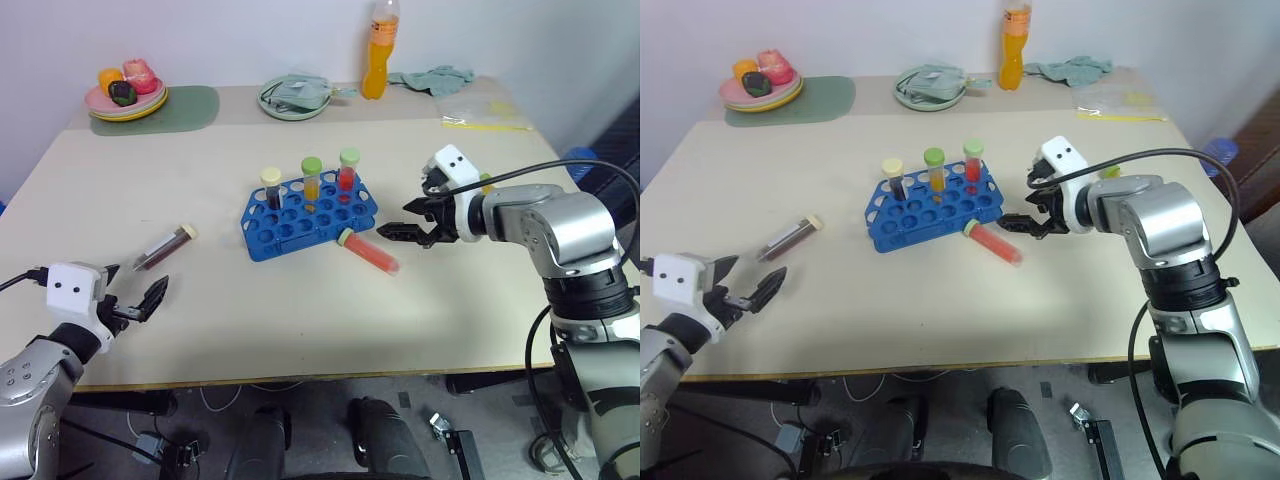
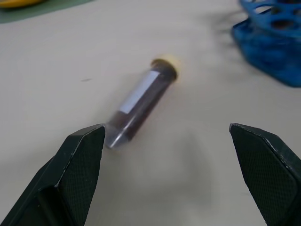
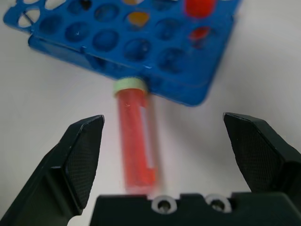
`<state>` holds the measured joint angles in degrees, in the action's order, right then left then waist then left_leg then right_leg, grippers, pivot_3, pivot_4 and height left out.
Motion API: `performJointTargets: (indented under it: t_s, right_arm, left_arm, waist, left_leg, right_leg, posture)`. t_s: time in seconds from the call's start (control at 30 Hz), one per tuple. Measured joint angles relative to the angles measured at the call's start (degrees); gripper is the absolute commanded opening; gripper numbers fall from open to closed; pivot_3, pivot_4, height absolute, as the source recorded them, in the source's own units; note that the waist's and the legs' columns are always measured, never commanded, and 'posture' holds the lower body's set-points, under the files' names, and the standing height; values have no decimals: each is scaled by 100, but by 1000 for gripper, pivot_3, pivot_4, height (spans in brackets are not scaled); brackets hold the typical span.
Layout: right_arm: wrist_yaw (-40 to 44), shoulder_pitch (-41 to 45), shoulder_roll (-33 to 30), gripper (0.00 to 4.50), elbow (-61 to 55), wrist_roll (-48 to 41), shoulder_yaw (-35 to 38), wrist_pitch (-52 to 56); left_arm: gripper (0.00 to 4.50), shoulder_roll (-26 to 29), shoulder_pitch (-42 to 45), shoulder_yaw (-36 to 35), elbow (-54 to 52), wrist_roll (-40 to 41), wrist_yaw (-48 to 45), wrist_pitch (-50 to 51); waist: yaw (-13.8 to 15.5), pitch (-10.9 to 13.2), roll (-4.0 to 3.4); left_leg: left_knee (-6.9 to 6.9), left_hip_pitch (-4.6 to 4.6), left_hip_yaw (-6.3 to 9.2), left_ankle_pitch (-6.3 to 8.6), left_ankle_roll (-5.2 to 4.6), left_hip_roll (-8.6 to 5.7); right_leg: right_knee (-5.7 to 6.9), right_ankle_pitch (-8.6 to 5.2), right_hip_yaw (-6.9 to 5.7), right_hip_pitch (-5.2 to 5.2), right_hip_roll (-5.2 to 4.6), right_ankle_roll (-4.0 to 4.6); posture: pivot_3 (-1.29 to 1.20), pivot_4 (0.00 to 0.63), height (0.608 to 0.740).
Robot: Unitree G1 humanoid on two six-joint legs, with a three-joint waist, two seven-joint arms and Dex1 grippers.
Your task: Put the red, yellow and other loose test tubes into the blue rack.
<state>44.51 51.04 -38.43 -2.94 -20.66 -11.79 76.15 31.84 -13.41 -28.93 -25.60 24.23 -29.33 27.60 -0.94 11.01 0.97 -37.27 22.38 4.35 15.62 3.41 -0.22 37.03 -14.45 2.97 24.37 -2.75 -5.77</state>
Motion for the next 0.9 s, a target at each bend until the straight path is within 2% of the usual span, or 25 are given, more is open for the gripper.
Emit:
performJointTargets:
  t_s: [0.1, 0.23, 0.47, 0.73, 0.77, 0.8, 0.9]
  right_arm:
    - [-323, 378, 390, 4500, 85, 12, -397, 839]
    - [-774, 617, 803, 4500, 300, 106, -657, 1299]
    - [-1286, 956, 1272, 4500, 659, 191, -888, 1599]
    - [-1538, 1020, 1485, 4500, 1116, 285, -1117, 1313]
    - [-1555, 1020, 1486, 3949, 1184, 341, -1182, 1168]
    - [-1568, 1019, 1486, 3653, 1258, 381, -1239, 1045]
    - [-1550, 1019, 1481, 2125, 1372, 463, -1338, 807]
  left_arm:
    - [4334, 7, -46, 454, -260, -1, -246, -103]
    - [4334, 84, -68, 1177, -502, -133, -519, -273]
    - [4334, 59, 88, 2195, -849, -207, -795, -350]
    - [4334, 46, -52, 2594, -937, -238, -804, -449]
    - [4500, 46, -64, 2595, -938, -238, -794, -451]
    - [4500, 46, -79, 2595, -939, -238, -791, -458]
    - [4500, 46, -138, 2597, -939, -240, -788, -468]
  waist:
    - [-3, 0, 0]
    - [-6, 0, 0]
    - [-25, 1, -1]
    - [-36, 1, -3]
    - [-37, 1, -3]
    - [-41, 1, -3]
    - [-47, 1, -4]
  left_leg:
    - [-1, 0, 0, 0, 0, 0]
    - [0, 0, -2, 0, 0, 0]
    - [1, 0, -1, 0, 0, 0]
    - [2, 0, -1, 0, -1, 1]
    - [2, 0, -1, 0, -1, 1]
    - [2, 0, -1, 0, -1, 1]
    - [2, 0, -1, 0, -1, 1]
  right_leg:
    - [3, 0, 0, 0, 0, 0]
    - [4, 1, 1, 3, 0, 0]
    - [6, 1, 1, 5, 3, 0]
    - [7, 1, 1, 7, 5, 0]
    - [7, 1, 1, 7, 5, 0]
    - [7, 1, 1, 7, 5, 0]
    - [6, 0, 1, 7, 5, 0]
  posture:
    - [0, 150, 740]
    - [0, 150, 740]
    - [0, 150, 740]
    - [0, 150, 740]
    - [0, 150, 740]
    - [0, 150, 740]
    - [0, 150, 740]
